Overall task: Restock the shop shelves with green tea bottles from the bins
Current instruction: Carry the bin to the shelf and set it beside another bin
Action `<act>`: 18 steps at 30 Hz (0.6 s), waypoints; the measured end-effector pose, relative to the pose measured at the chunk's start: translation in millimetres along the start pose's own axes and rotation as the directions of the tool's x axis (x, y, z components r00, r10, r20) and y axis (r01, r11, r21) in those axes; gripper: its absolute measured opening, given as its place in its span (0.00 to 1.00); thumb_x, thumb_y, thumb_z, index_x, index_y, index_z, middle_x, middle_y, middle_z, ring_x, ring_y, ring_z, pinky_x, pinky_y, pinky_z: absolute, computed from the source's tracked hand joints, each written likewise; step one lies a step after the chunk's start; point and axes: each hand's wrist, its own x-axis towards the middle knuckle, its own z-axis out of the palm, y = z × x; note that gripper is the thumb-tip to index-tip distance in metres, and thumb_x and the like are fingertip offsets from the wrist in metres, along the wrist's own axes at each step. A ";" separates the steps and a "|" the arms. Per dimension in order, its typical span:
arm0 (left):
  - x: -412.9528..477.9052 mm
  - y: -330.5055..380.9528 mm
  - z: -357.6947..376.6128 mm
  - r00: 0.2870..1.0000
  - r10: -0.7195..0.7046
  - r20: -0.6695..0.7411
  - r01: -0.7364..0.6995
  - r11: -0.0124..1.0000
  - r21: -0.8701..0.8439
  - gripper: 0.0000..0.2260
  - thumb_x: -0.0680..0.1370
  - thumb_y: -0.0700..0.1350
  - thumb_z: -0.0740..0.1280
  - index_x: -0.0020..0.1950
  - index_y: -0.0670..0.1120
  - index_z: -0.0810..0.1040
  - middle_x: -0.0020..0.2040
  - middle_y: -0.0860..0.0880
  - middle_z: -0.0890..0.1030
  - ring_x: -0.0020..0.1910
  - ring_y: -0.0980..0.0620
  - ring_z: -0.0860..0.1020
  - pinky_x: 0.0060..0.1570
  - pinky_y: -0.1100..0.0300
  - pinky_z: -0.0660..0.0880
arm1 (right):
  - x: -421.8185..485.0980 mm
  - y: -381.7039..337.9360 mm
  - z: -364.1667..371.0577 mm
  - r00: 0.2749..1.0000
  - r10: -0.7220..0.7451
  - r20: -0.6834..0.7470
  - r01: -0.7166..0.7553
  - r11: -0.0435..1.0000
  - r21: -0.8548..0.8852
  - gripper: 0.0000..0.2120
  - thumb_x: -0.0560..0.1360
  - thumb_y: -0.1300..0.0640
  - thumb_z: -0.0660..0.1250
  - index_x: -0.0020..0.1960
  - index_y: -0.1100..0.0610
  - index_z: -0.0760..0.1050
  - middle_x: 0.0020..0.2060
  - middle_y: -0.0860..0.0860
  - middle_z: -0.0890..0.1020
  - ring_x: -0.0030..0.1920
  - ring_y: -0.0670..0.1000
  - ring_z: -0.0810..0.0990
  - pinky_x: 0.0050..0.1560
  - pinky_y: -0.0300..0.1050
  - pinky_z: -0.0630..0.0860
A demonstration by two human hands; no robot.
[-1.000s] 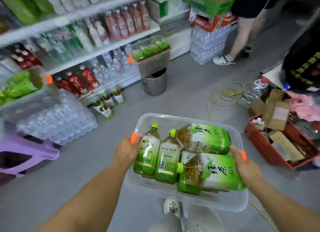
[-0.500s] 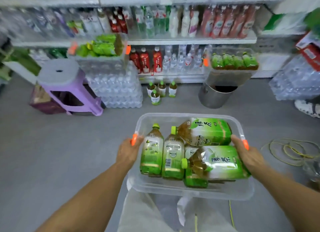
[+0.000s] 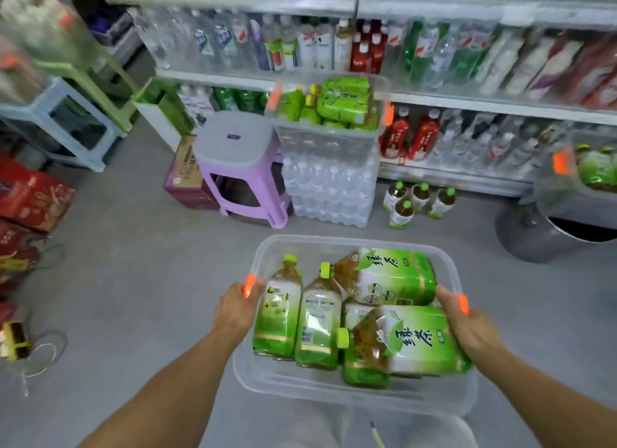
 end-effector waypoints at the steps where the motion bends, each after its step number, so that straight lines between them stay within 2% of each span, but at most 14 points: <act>1: 14.6 -6.4 -16.0 1.000 -0.011 -0.019 0.010 1.000 -0.009 0.23 0.80 0.64 0.60 0.42 0.44 0.73 0.43 0.39 0.79 0.50 0.36 0.79 0.48 0.50 0.71 | 2.2 -17.6 15.2 1.000 -0.013 0.018 0.012 1.000 0.003 0.49 0.55 0.15 0.54 0.38 0.62 0.81 0.33 0.58 0.81 0.35 0.56 0.79 0.32 0.44 0.68; 4: 53.9 -22.7 -60.1 0.997 -0.052 -0.051 0.048 0.997 -0.068 0.24 0.80 0.65 0.61 0.37 0.45 0.70 0.38 0.39 0.77 0.49 0.34 0.79 0.45 0.49 0.71 | 10.5 -75.6 54.2 0.995 -0.044 0.093 0.045 0.999 -0.008 0.43 0.63 0.18 0.58 0.41 0.60 0.82 0.37 0.58 0.82 0.39 0.57 0.80 0.39 0.48 0.71; 6: 78.6 -33.3 -83.9 0.995 -0.077 -0.059 0.071 0.993 -0.096 0.24 0.80 0.65 0.61 0.35 0.46 0.69 0.35 0.44 0.73 0.47 0.33 0.79 0.42 0.49 0.69 | 17.4 -116.2 75.8 0.991 -0.075 0.111 0.077 0.997 -0.019 0.42 0.62 0.20 0.57 0.40 0.60 0.81 0.35 0.55 0.81 0.37 0.54 0.79 0.36 0.45 0.69; 9: 118.2 -43.9 -109.3 0.988 -0.128 -0.092 0.112 0.981 -0.161 0.24 0.79 0.65 0.62 0.34 0.47 0.69 0.34 0.45 0.72 0.36 0.40 0.73 0.41 0.50 0.71 | 33.2 -177.2 105.7 0.986 -0.113 0.124 0.119 0.992 -0.044 0.40 0.60 0.21 0.55 0.37 0.58 0.78 0.31 0.52 0.77 0.34 0.50 0.76 0.31 0.40 0.63; 12: 163.3 -44.6 -130.6 0.981 -0.164 -0.107 0.140 0.969 -0.206 0.24 0.79 0.63 0.63 0.34 0.46 0.69 0.32 0.46 0.72 0.32 0.45 0.70 0.38 0.52 0.69 | 54.6 -228.2 132.5 0.981 -0.133 0.138 0.143 0.987 -0.069 0.39 0.64 0.21 0.56 0.38 0.58 0.78 0.32 0.51 0.76 0.34 0.49 0.74 0.32 0.43 0.63; 14: 194.7 -37.3 -147.4 0.977 -0.182 -0.112 0.155 0.964 -0.216 0.24 0.80 0.63 0.63 0.34 0.46 0.69 0.32 0.46 0.72 0.32 0.44 0.71 0.38 0.52 0.70 | 73.2 -258.2 148.5 0.977 -0.153 0.145 0.163 0.985 -0.058 0.40 0.65 0.22 0.56 0.40 0.59 0.80 0.32 0.52 0.78 0.35 0.50 0.76 0.35 0.46 0.67; 18: 267.8 -17.8 -185.8 0.977 -0.189 -0.099 0.164 0.963 -0.216 0.24 0.80 0.63 0.63 0.34 0.45 0.71 0.31 0.46 0.74 0.33 0.43 0.74 0.38 0.51 0.72 | 109.2 -326.4 178.3 0.976 -0.136 0.173 0.144 0.989 -0.032 0.42 0.64 0.21 0.58 0.44 0.61 0.81 0.41 0.60 0.82 0.43 0.58 0.81 0.51 0.52 0.76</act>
